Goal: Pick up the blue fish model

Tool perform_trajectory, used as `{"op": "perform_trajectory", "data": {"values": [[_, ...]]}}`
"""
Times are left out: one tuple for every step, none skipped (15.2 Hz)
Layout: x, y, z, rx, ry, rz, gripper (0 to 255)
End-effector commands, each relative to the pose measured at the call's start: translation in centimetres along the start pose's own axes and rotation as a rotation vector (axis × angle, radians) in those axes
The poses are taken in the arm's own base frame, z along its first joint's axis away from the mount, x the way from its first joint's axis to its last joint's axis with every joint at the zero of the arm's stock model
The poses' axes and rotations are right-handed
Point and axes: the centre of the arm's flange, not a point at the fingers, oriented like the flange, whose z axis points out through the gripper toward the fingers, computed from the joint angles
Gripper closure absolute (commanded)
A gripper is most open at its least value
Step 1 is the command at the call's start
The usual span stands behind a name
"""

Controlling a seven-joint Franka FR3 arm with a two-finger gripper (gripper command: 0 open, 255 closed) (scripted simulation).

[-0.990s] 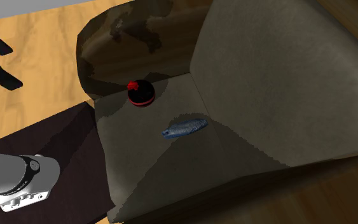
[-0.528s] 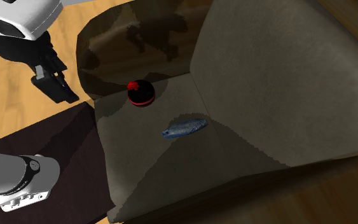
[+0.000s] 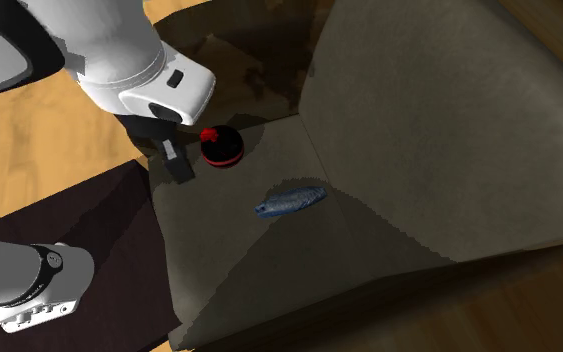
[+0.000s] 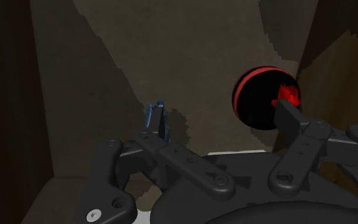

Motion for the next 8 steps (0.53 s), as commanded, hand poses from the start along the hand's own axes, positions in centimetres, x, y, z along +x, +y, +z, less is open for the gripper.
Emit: {"op": "perform_trajectory", "data": {"values": [[1.7, 0.8, 1.8, 0.005, -0.005, 0.011, 0], [2.6, 1.3, 2.7, 0.008, -0.008, 0.016, 0], [3.5, 1.7, 3.6, 0.011, -0.011, 0.021, 0], [4.4, 2.2, 4.5, 0.013, -0.014, 0.026, 0], [5.3, 2.6, 5.5, 0.016, -0.017, 0.031, 0], [6.1, 3.1, 6.4, 0.019, -0.020, 0.036, 0], [7.0, 3.6, 7.4, 0.021, -0.023, 0.041, 0], [7.9, 4.0, 8.3, 0.024, -0.026, 0.046, 0]]}}
